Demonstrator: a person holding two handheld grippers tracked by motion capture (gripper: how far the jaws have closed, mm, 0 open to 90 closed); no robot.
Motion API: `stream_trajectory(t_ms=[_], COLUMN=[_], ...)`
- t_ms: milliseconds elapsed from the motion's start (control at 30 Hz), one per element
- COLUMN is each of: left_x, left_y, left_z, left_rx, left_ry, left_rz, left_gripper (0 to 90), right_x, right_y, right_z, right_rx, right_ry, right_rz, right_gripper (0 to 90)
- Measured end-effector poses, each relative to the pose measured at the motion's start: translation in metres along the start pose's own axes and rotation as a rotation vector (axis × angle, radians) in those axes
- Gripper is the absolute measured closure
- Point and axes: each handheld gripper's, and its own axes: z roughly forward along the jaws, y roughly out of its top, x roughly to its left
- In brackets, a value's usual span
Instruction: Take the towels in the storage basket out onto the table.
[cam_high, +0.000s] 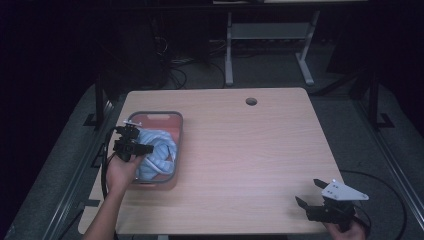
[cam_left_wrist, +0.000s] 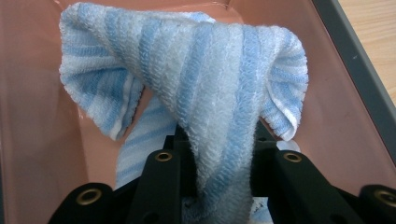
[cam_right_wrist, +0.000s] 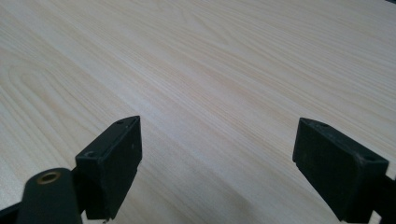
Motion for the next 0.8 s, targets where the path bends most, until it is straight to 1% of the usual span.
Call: stream_trajectory(t_ms=[67, 133, 200, 233, 300, 367, 533, 600, 667, 733, 800], left_x=[0.001, 0.002, 0.003, 0.004, 0.006, 0.007, 0.005, 0.004, 0.004, 0.004, 0.004], left_y=[-0.001, -0.003, -0.003, -0.004, -0.004, -0.004, -0.004, -0.003, -0.003, -0.003, -0.004], left_z=[-0.002, -0.005, -0.007, -0.008, -0.011, -0.014, -0.022, -0.024, -0.025, -0.026, -0.029], left_rx=[-0.013, -0.031, -0.036, -0.042, -0.055, -0.063, -0.086, -0.083, -0.089, -0.098, -0.124], left_ry=[-0.004, -0.012, -0.013, -0.020, -0.030, -0.040, -0.057, -0.057, -0.062, -0.071, -0.093], left_rz=[0.002, -0.008, -0.006, -0.019, -0.018, -0.025, -0.016, -0.007, -0.011, -0.014, -0.025], left_gripper=[72.5, 72.7, 72.7, 72.8, 72.8, 72.8, 72.8, 72.7, 72.8, 72.8, 72.8], right_x=[0.000, -0.001, -0.001, -0.001, -0.001, -0.001, 0.000, 0.000, 0.000, 0.001, 0.001], right_y=[0.000, 0.000, 0.000, 0.000, 0.001, 0.001, 0.002, 0.002, 0.002, 0.003, 0.003], right_z=[0.000, 0.000, 0.000, -0.001, -0.001, -0.001, 0.000, 0.000, 0.000, 0.000, 0.001], right_rx=[0.000, -0.004, -0.005, -0.005, -0.012, -0.014, -0.004, -0.007, -0.008, -0.006, -0.007], right_ry=[0.000, -0.004, -0.004, -0.005, -0.009, -0.011, -0.007, -0.011, -0.010, -0.013, -0.014], right_rz=[-0.001, -0.011, -0.005, -0.001, -0.008, -0.007, 0.000, -0.009, -0.006, -0.003, -0.004], right_gripper=[15.1, 15.1, 15.1, 15.1, 15.1, 15.1, 15.1, 15.1, 15.1, 15.1, 15.1])
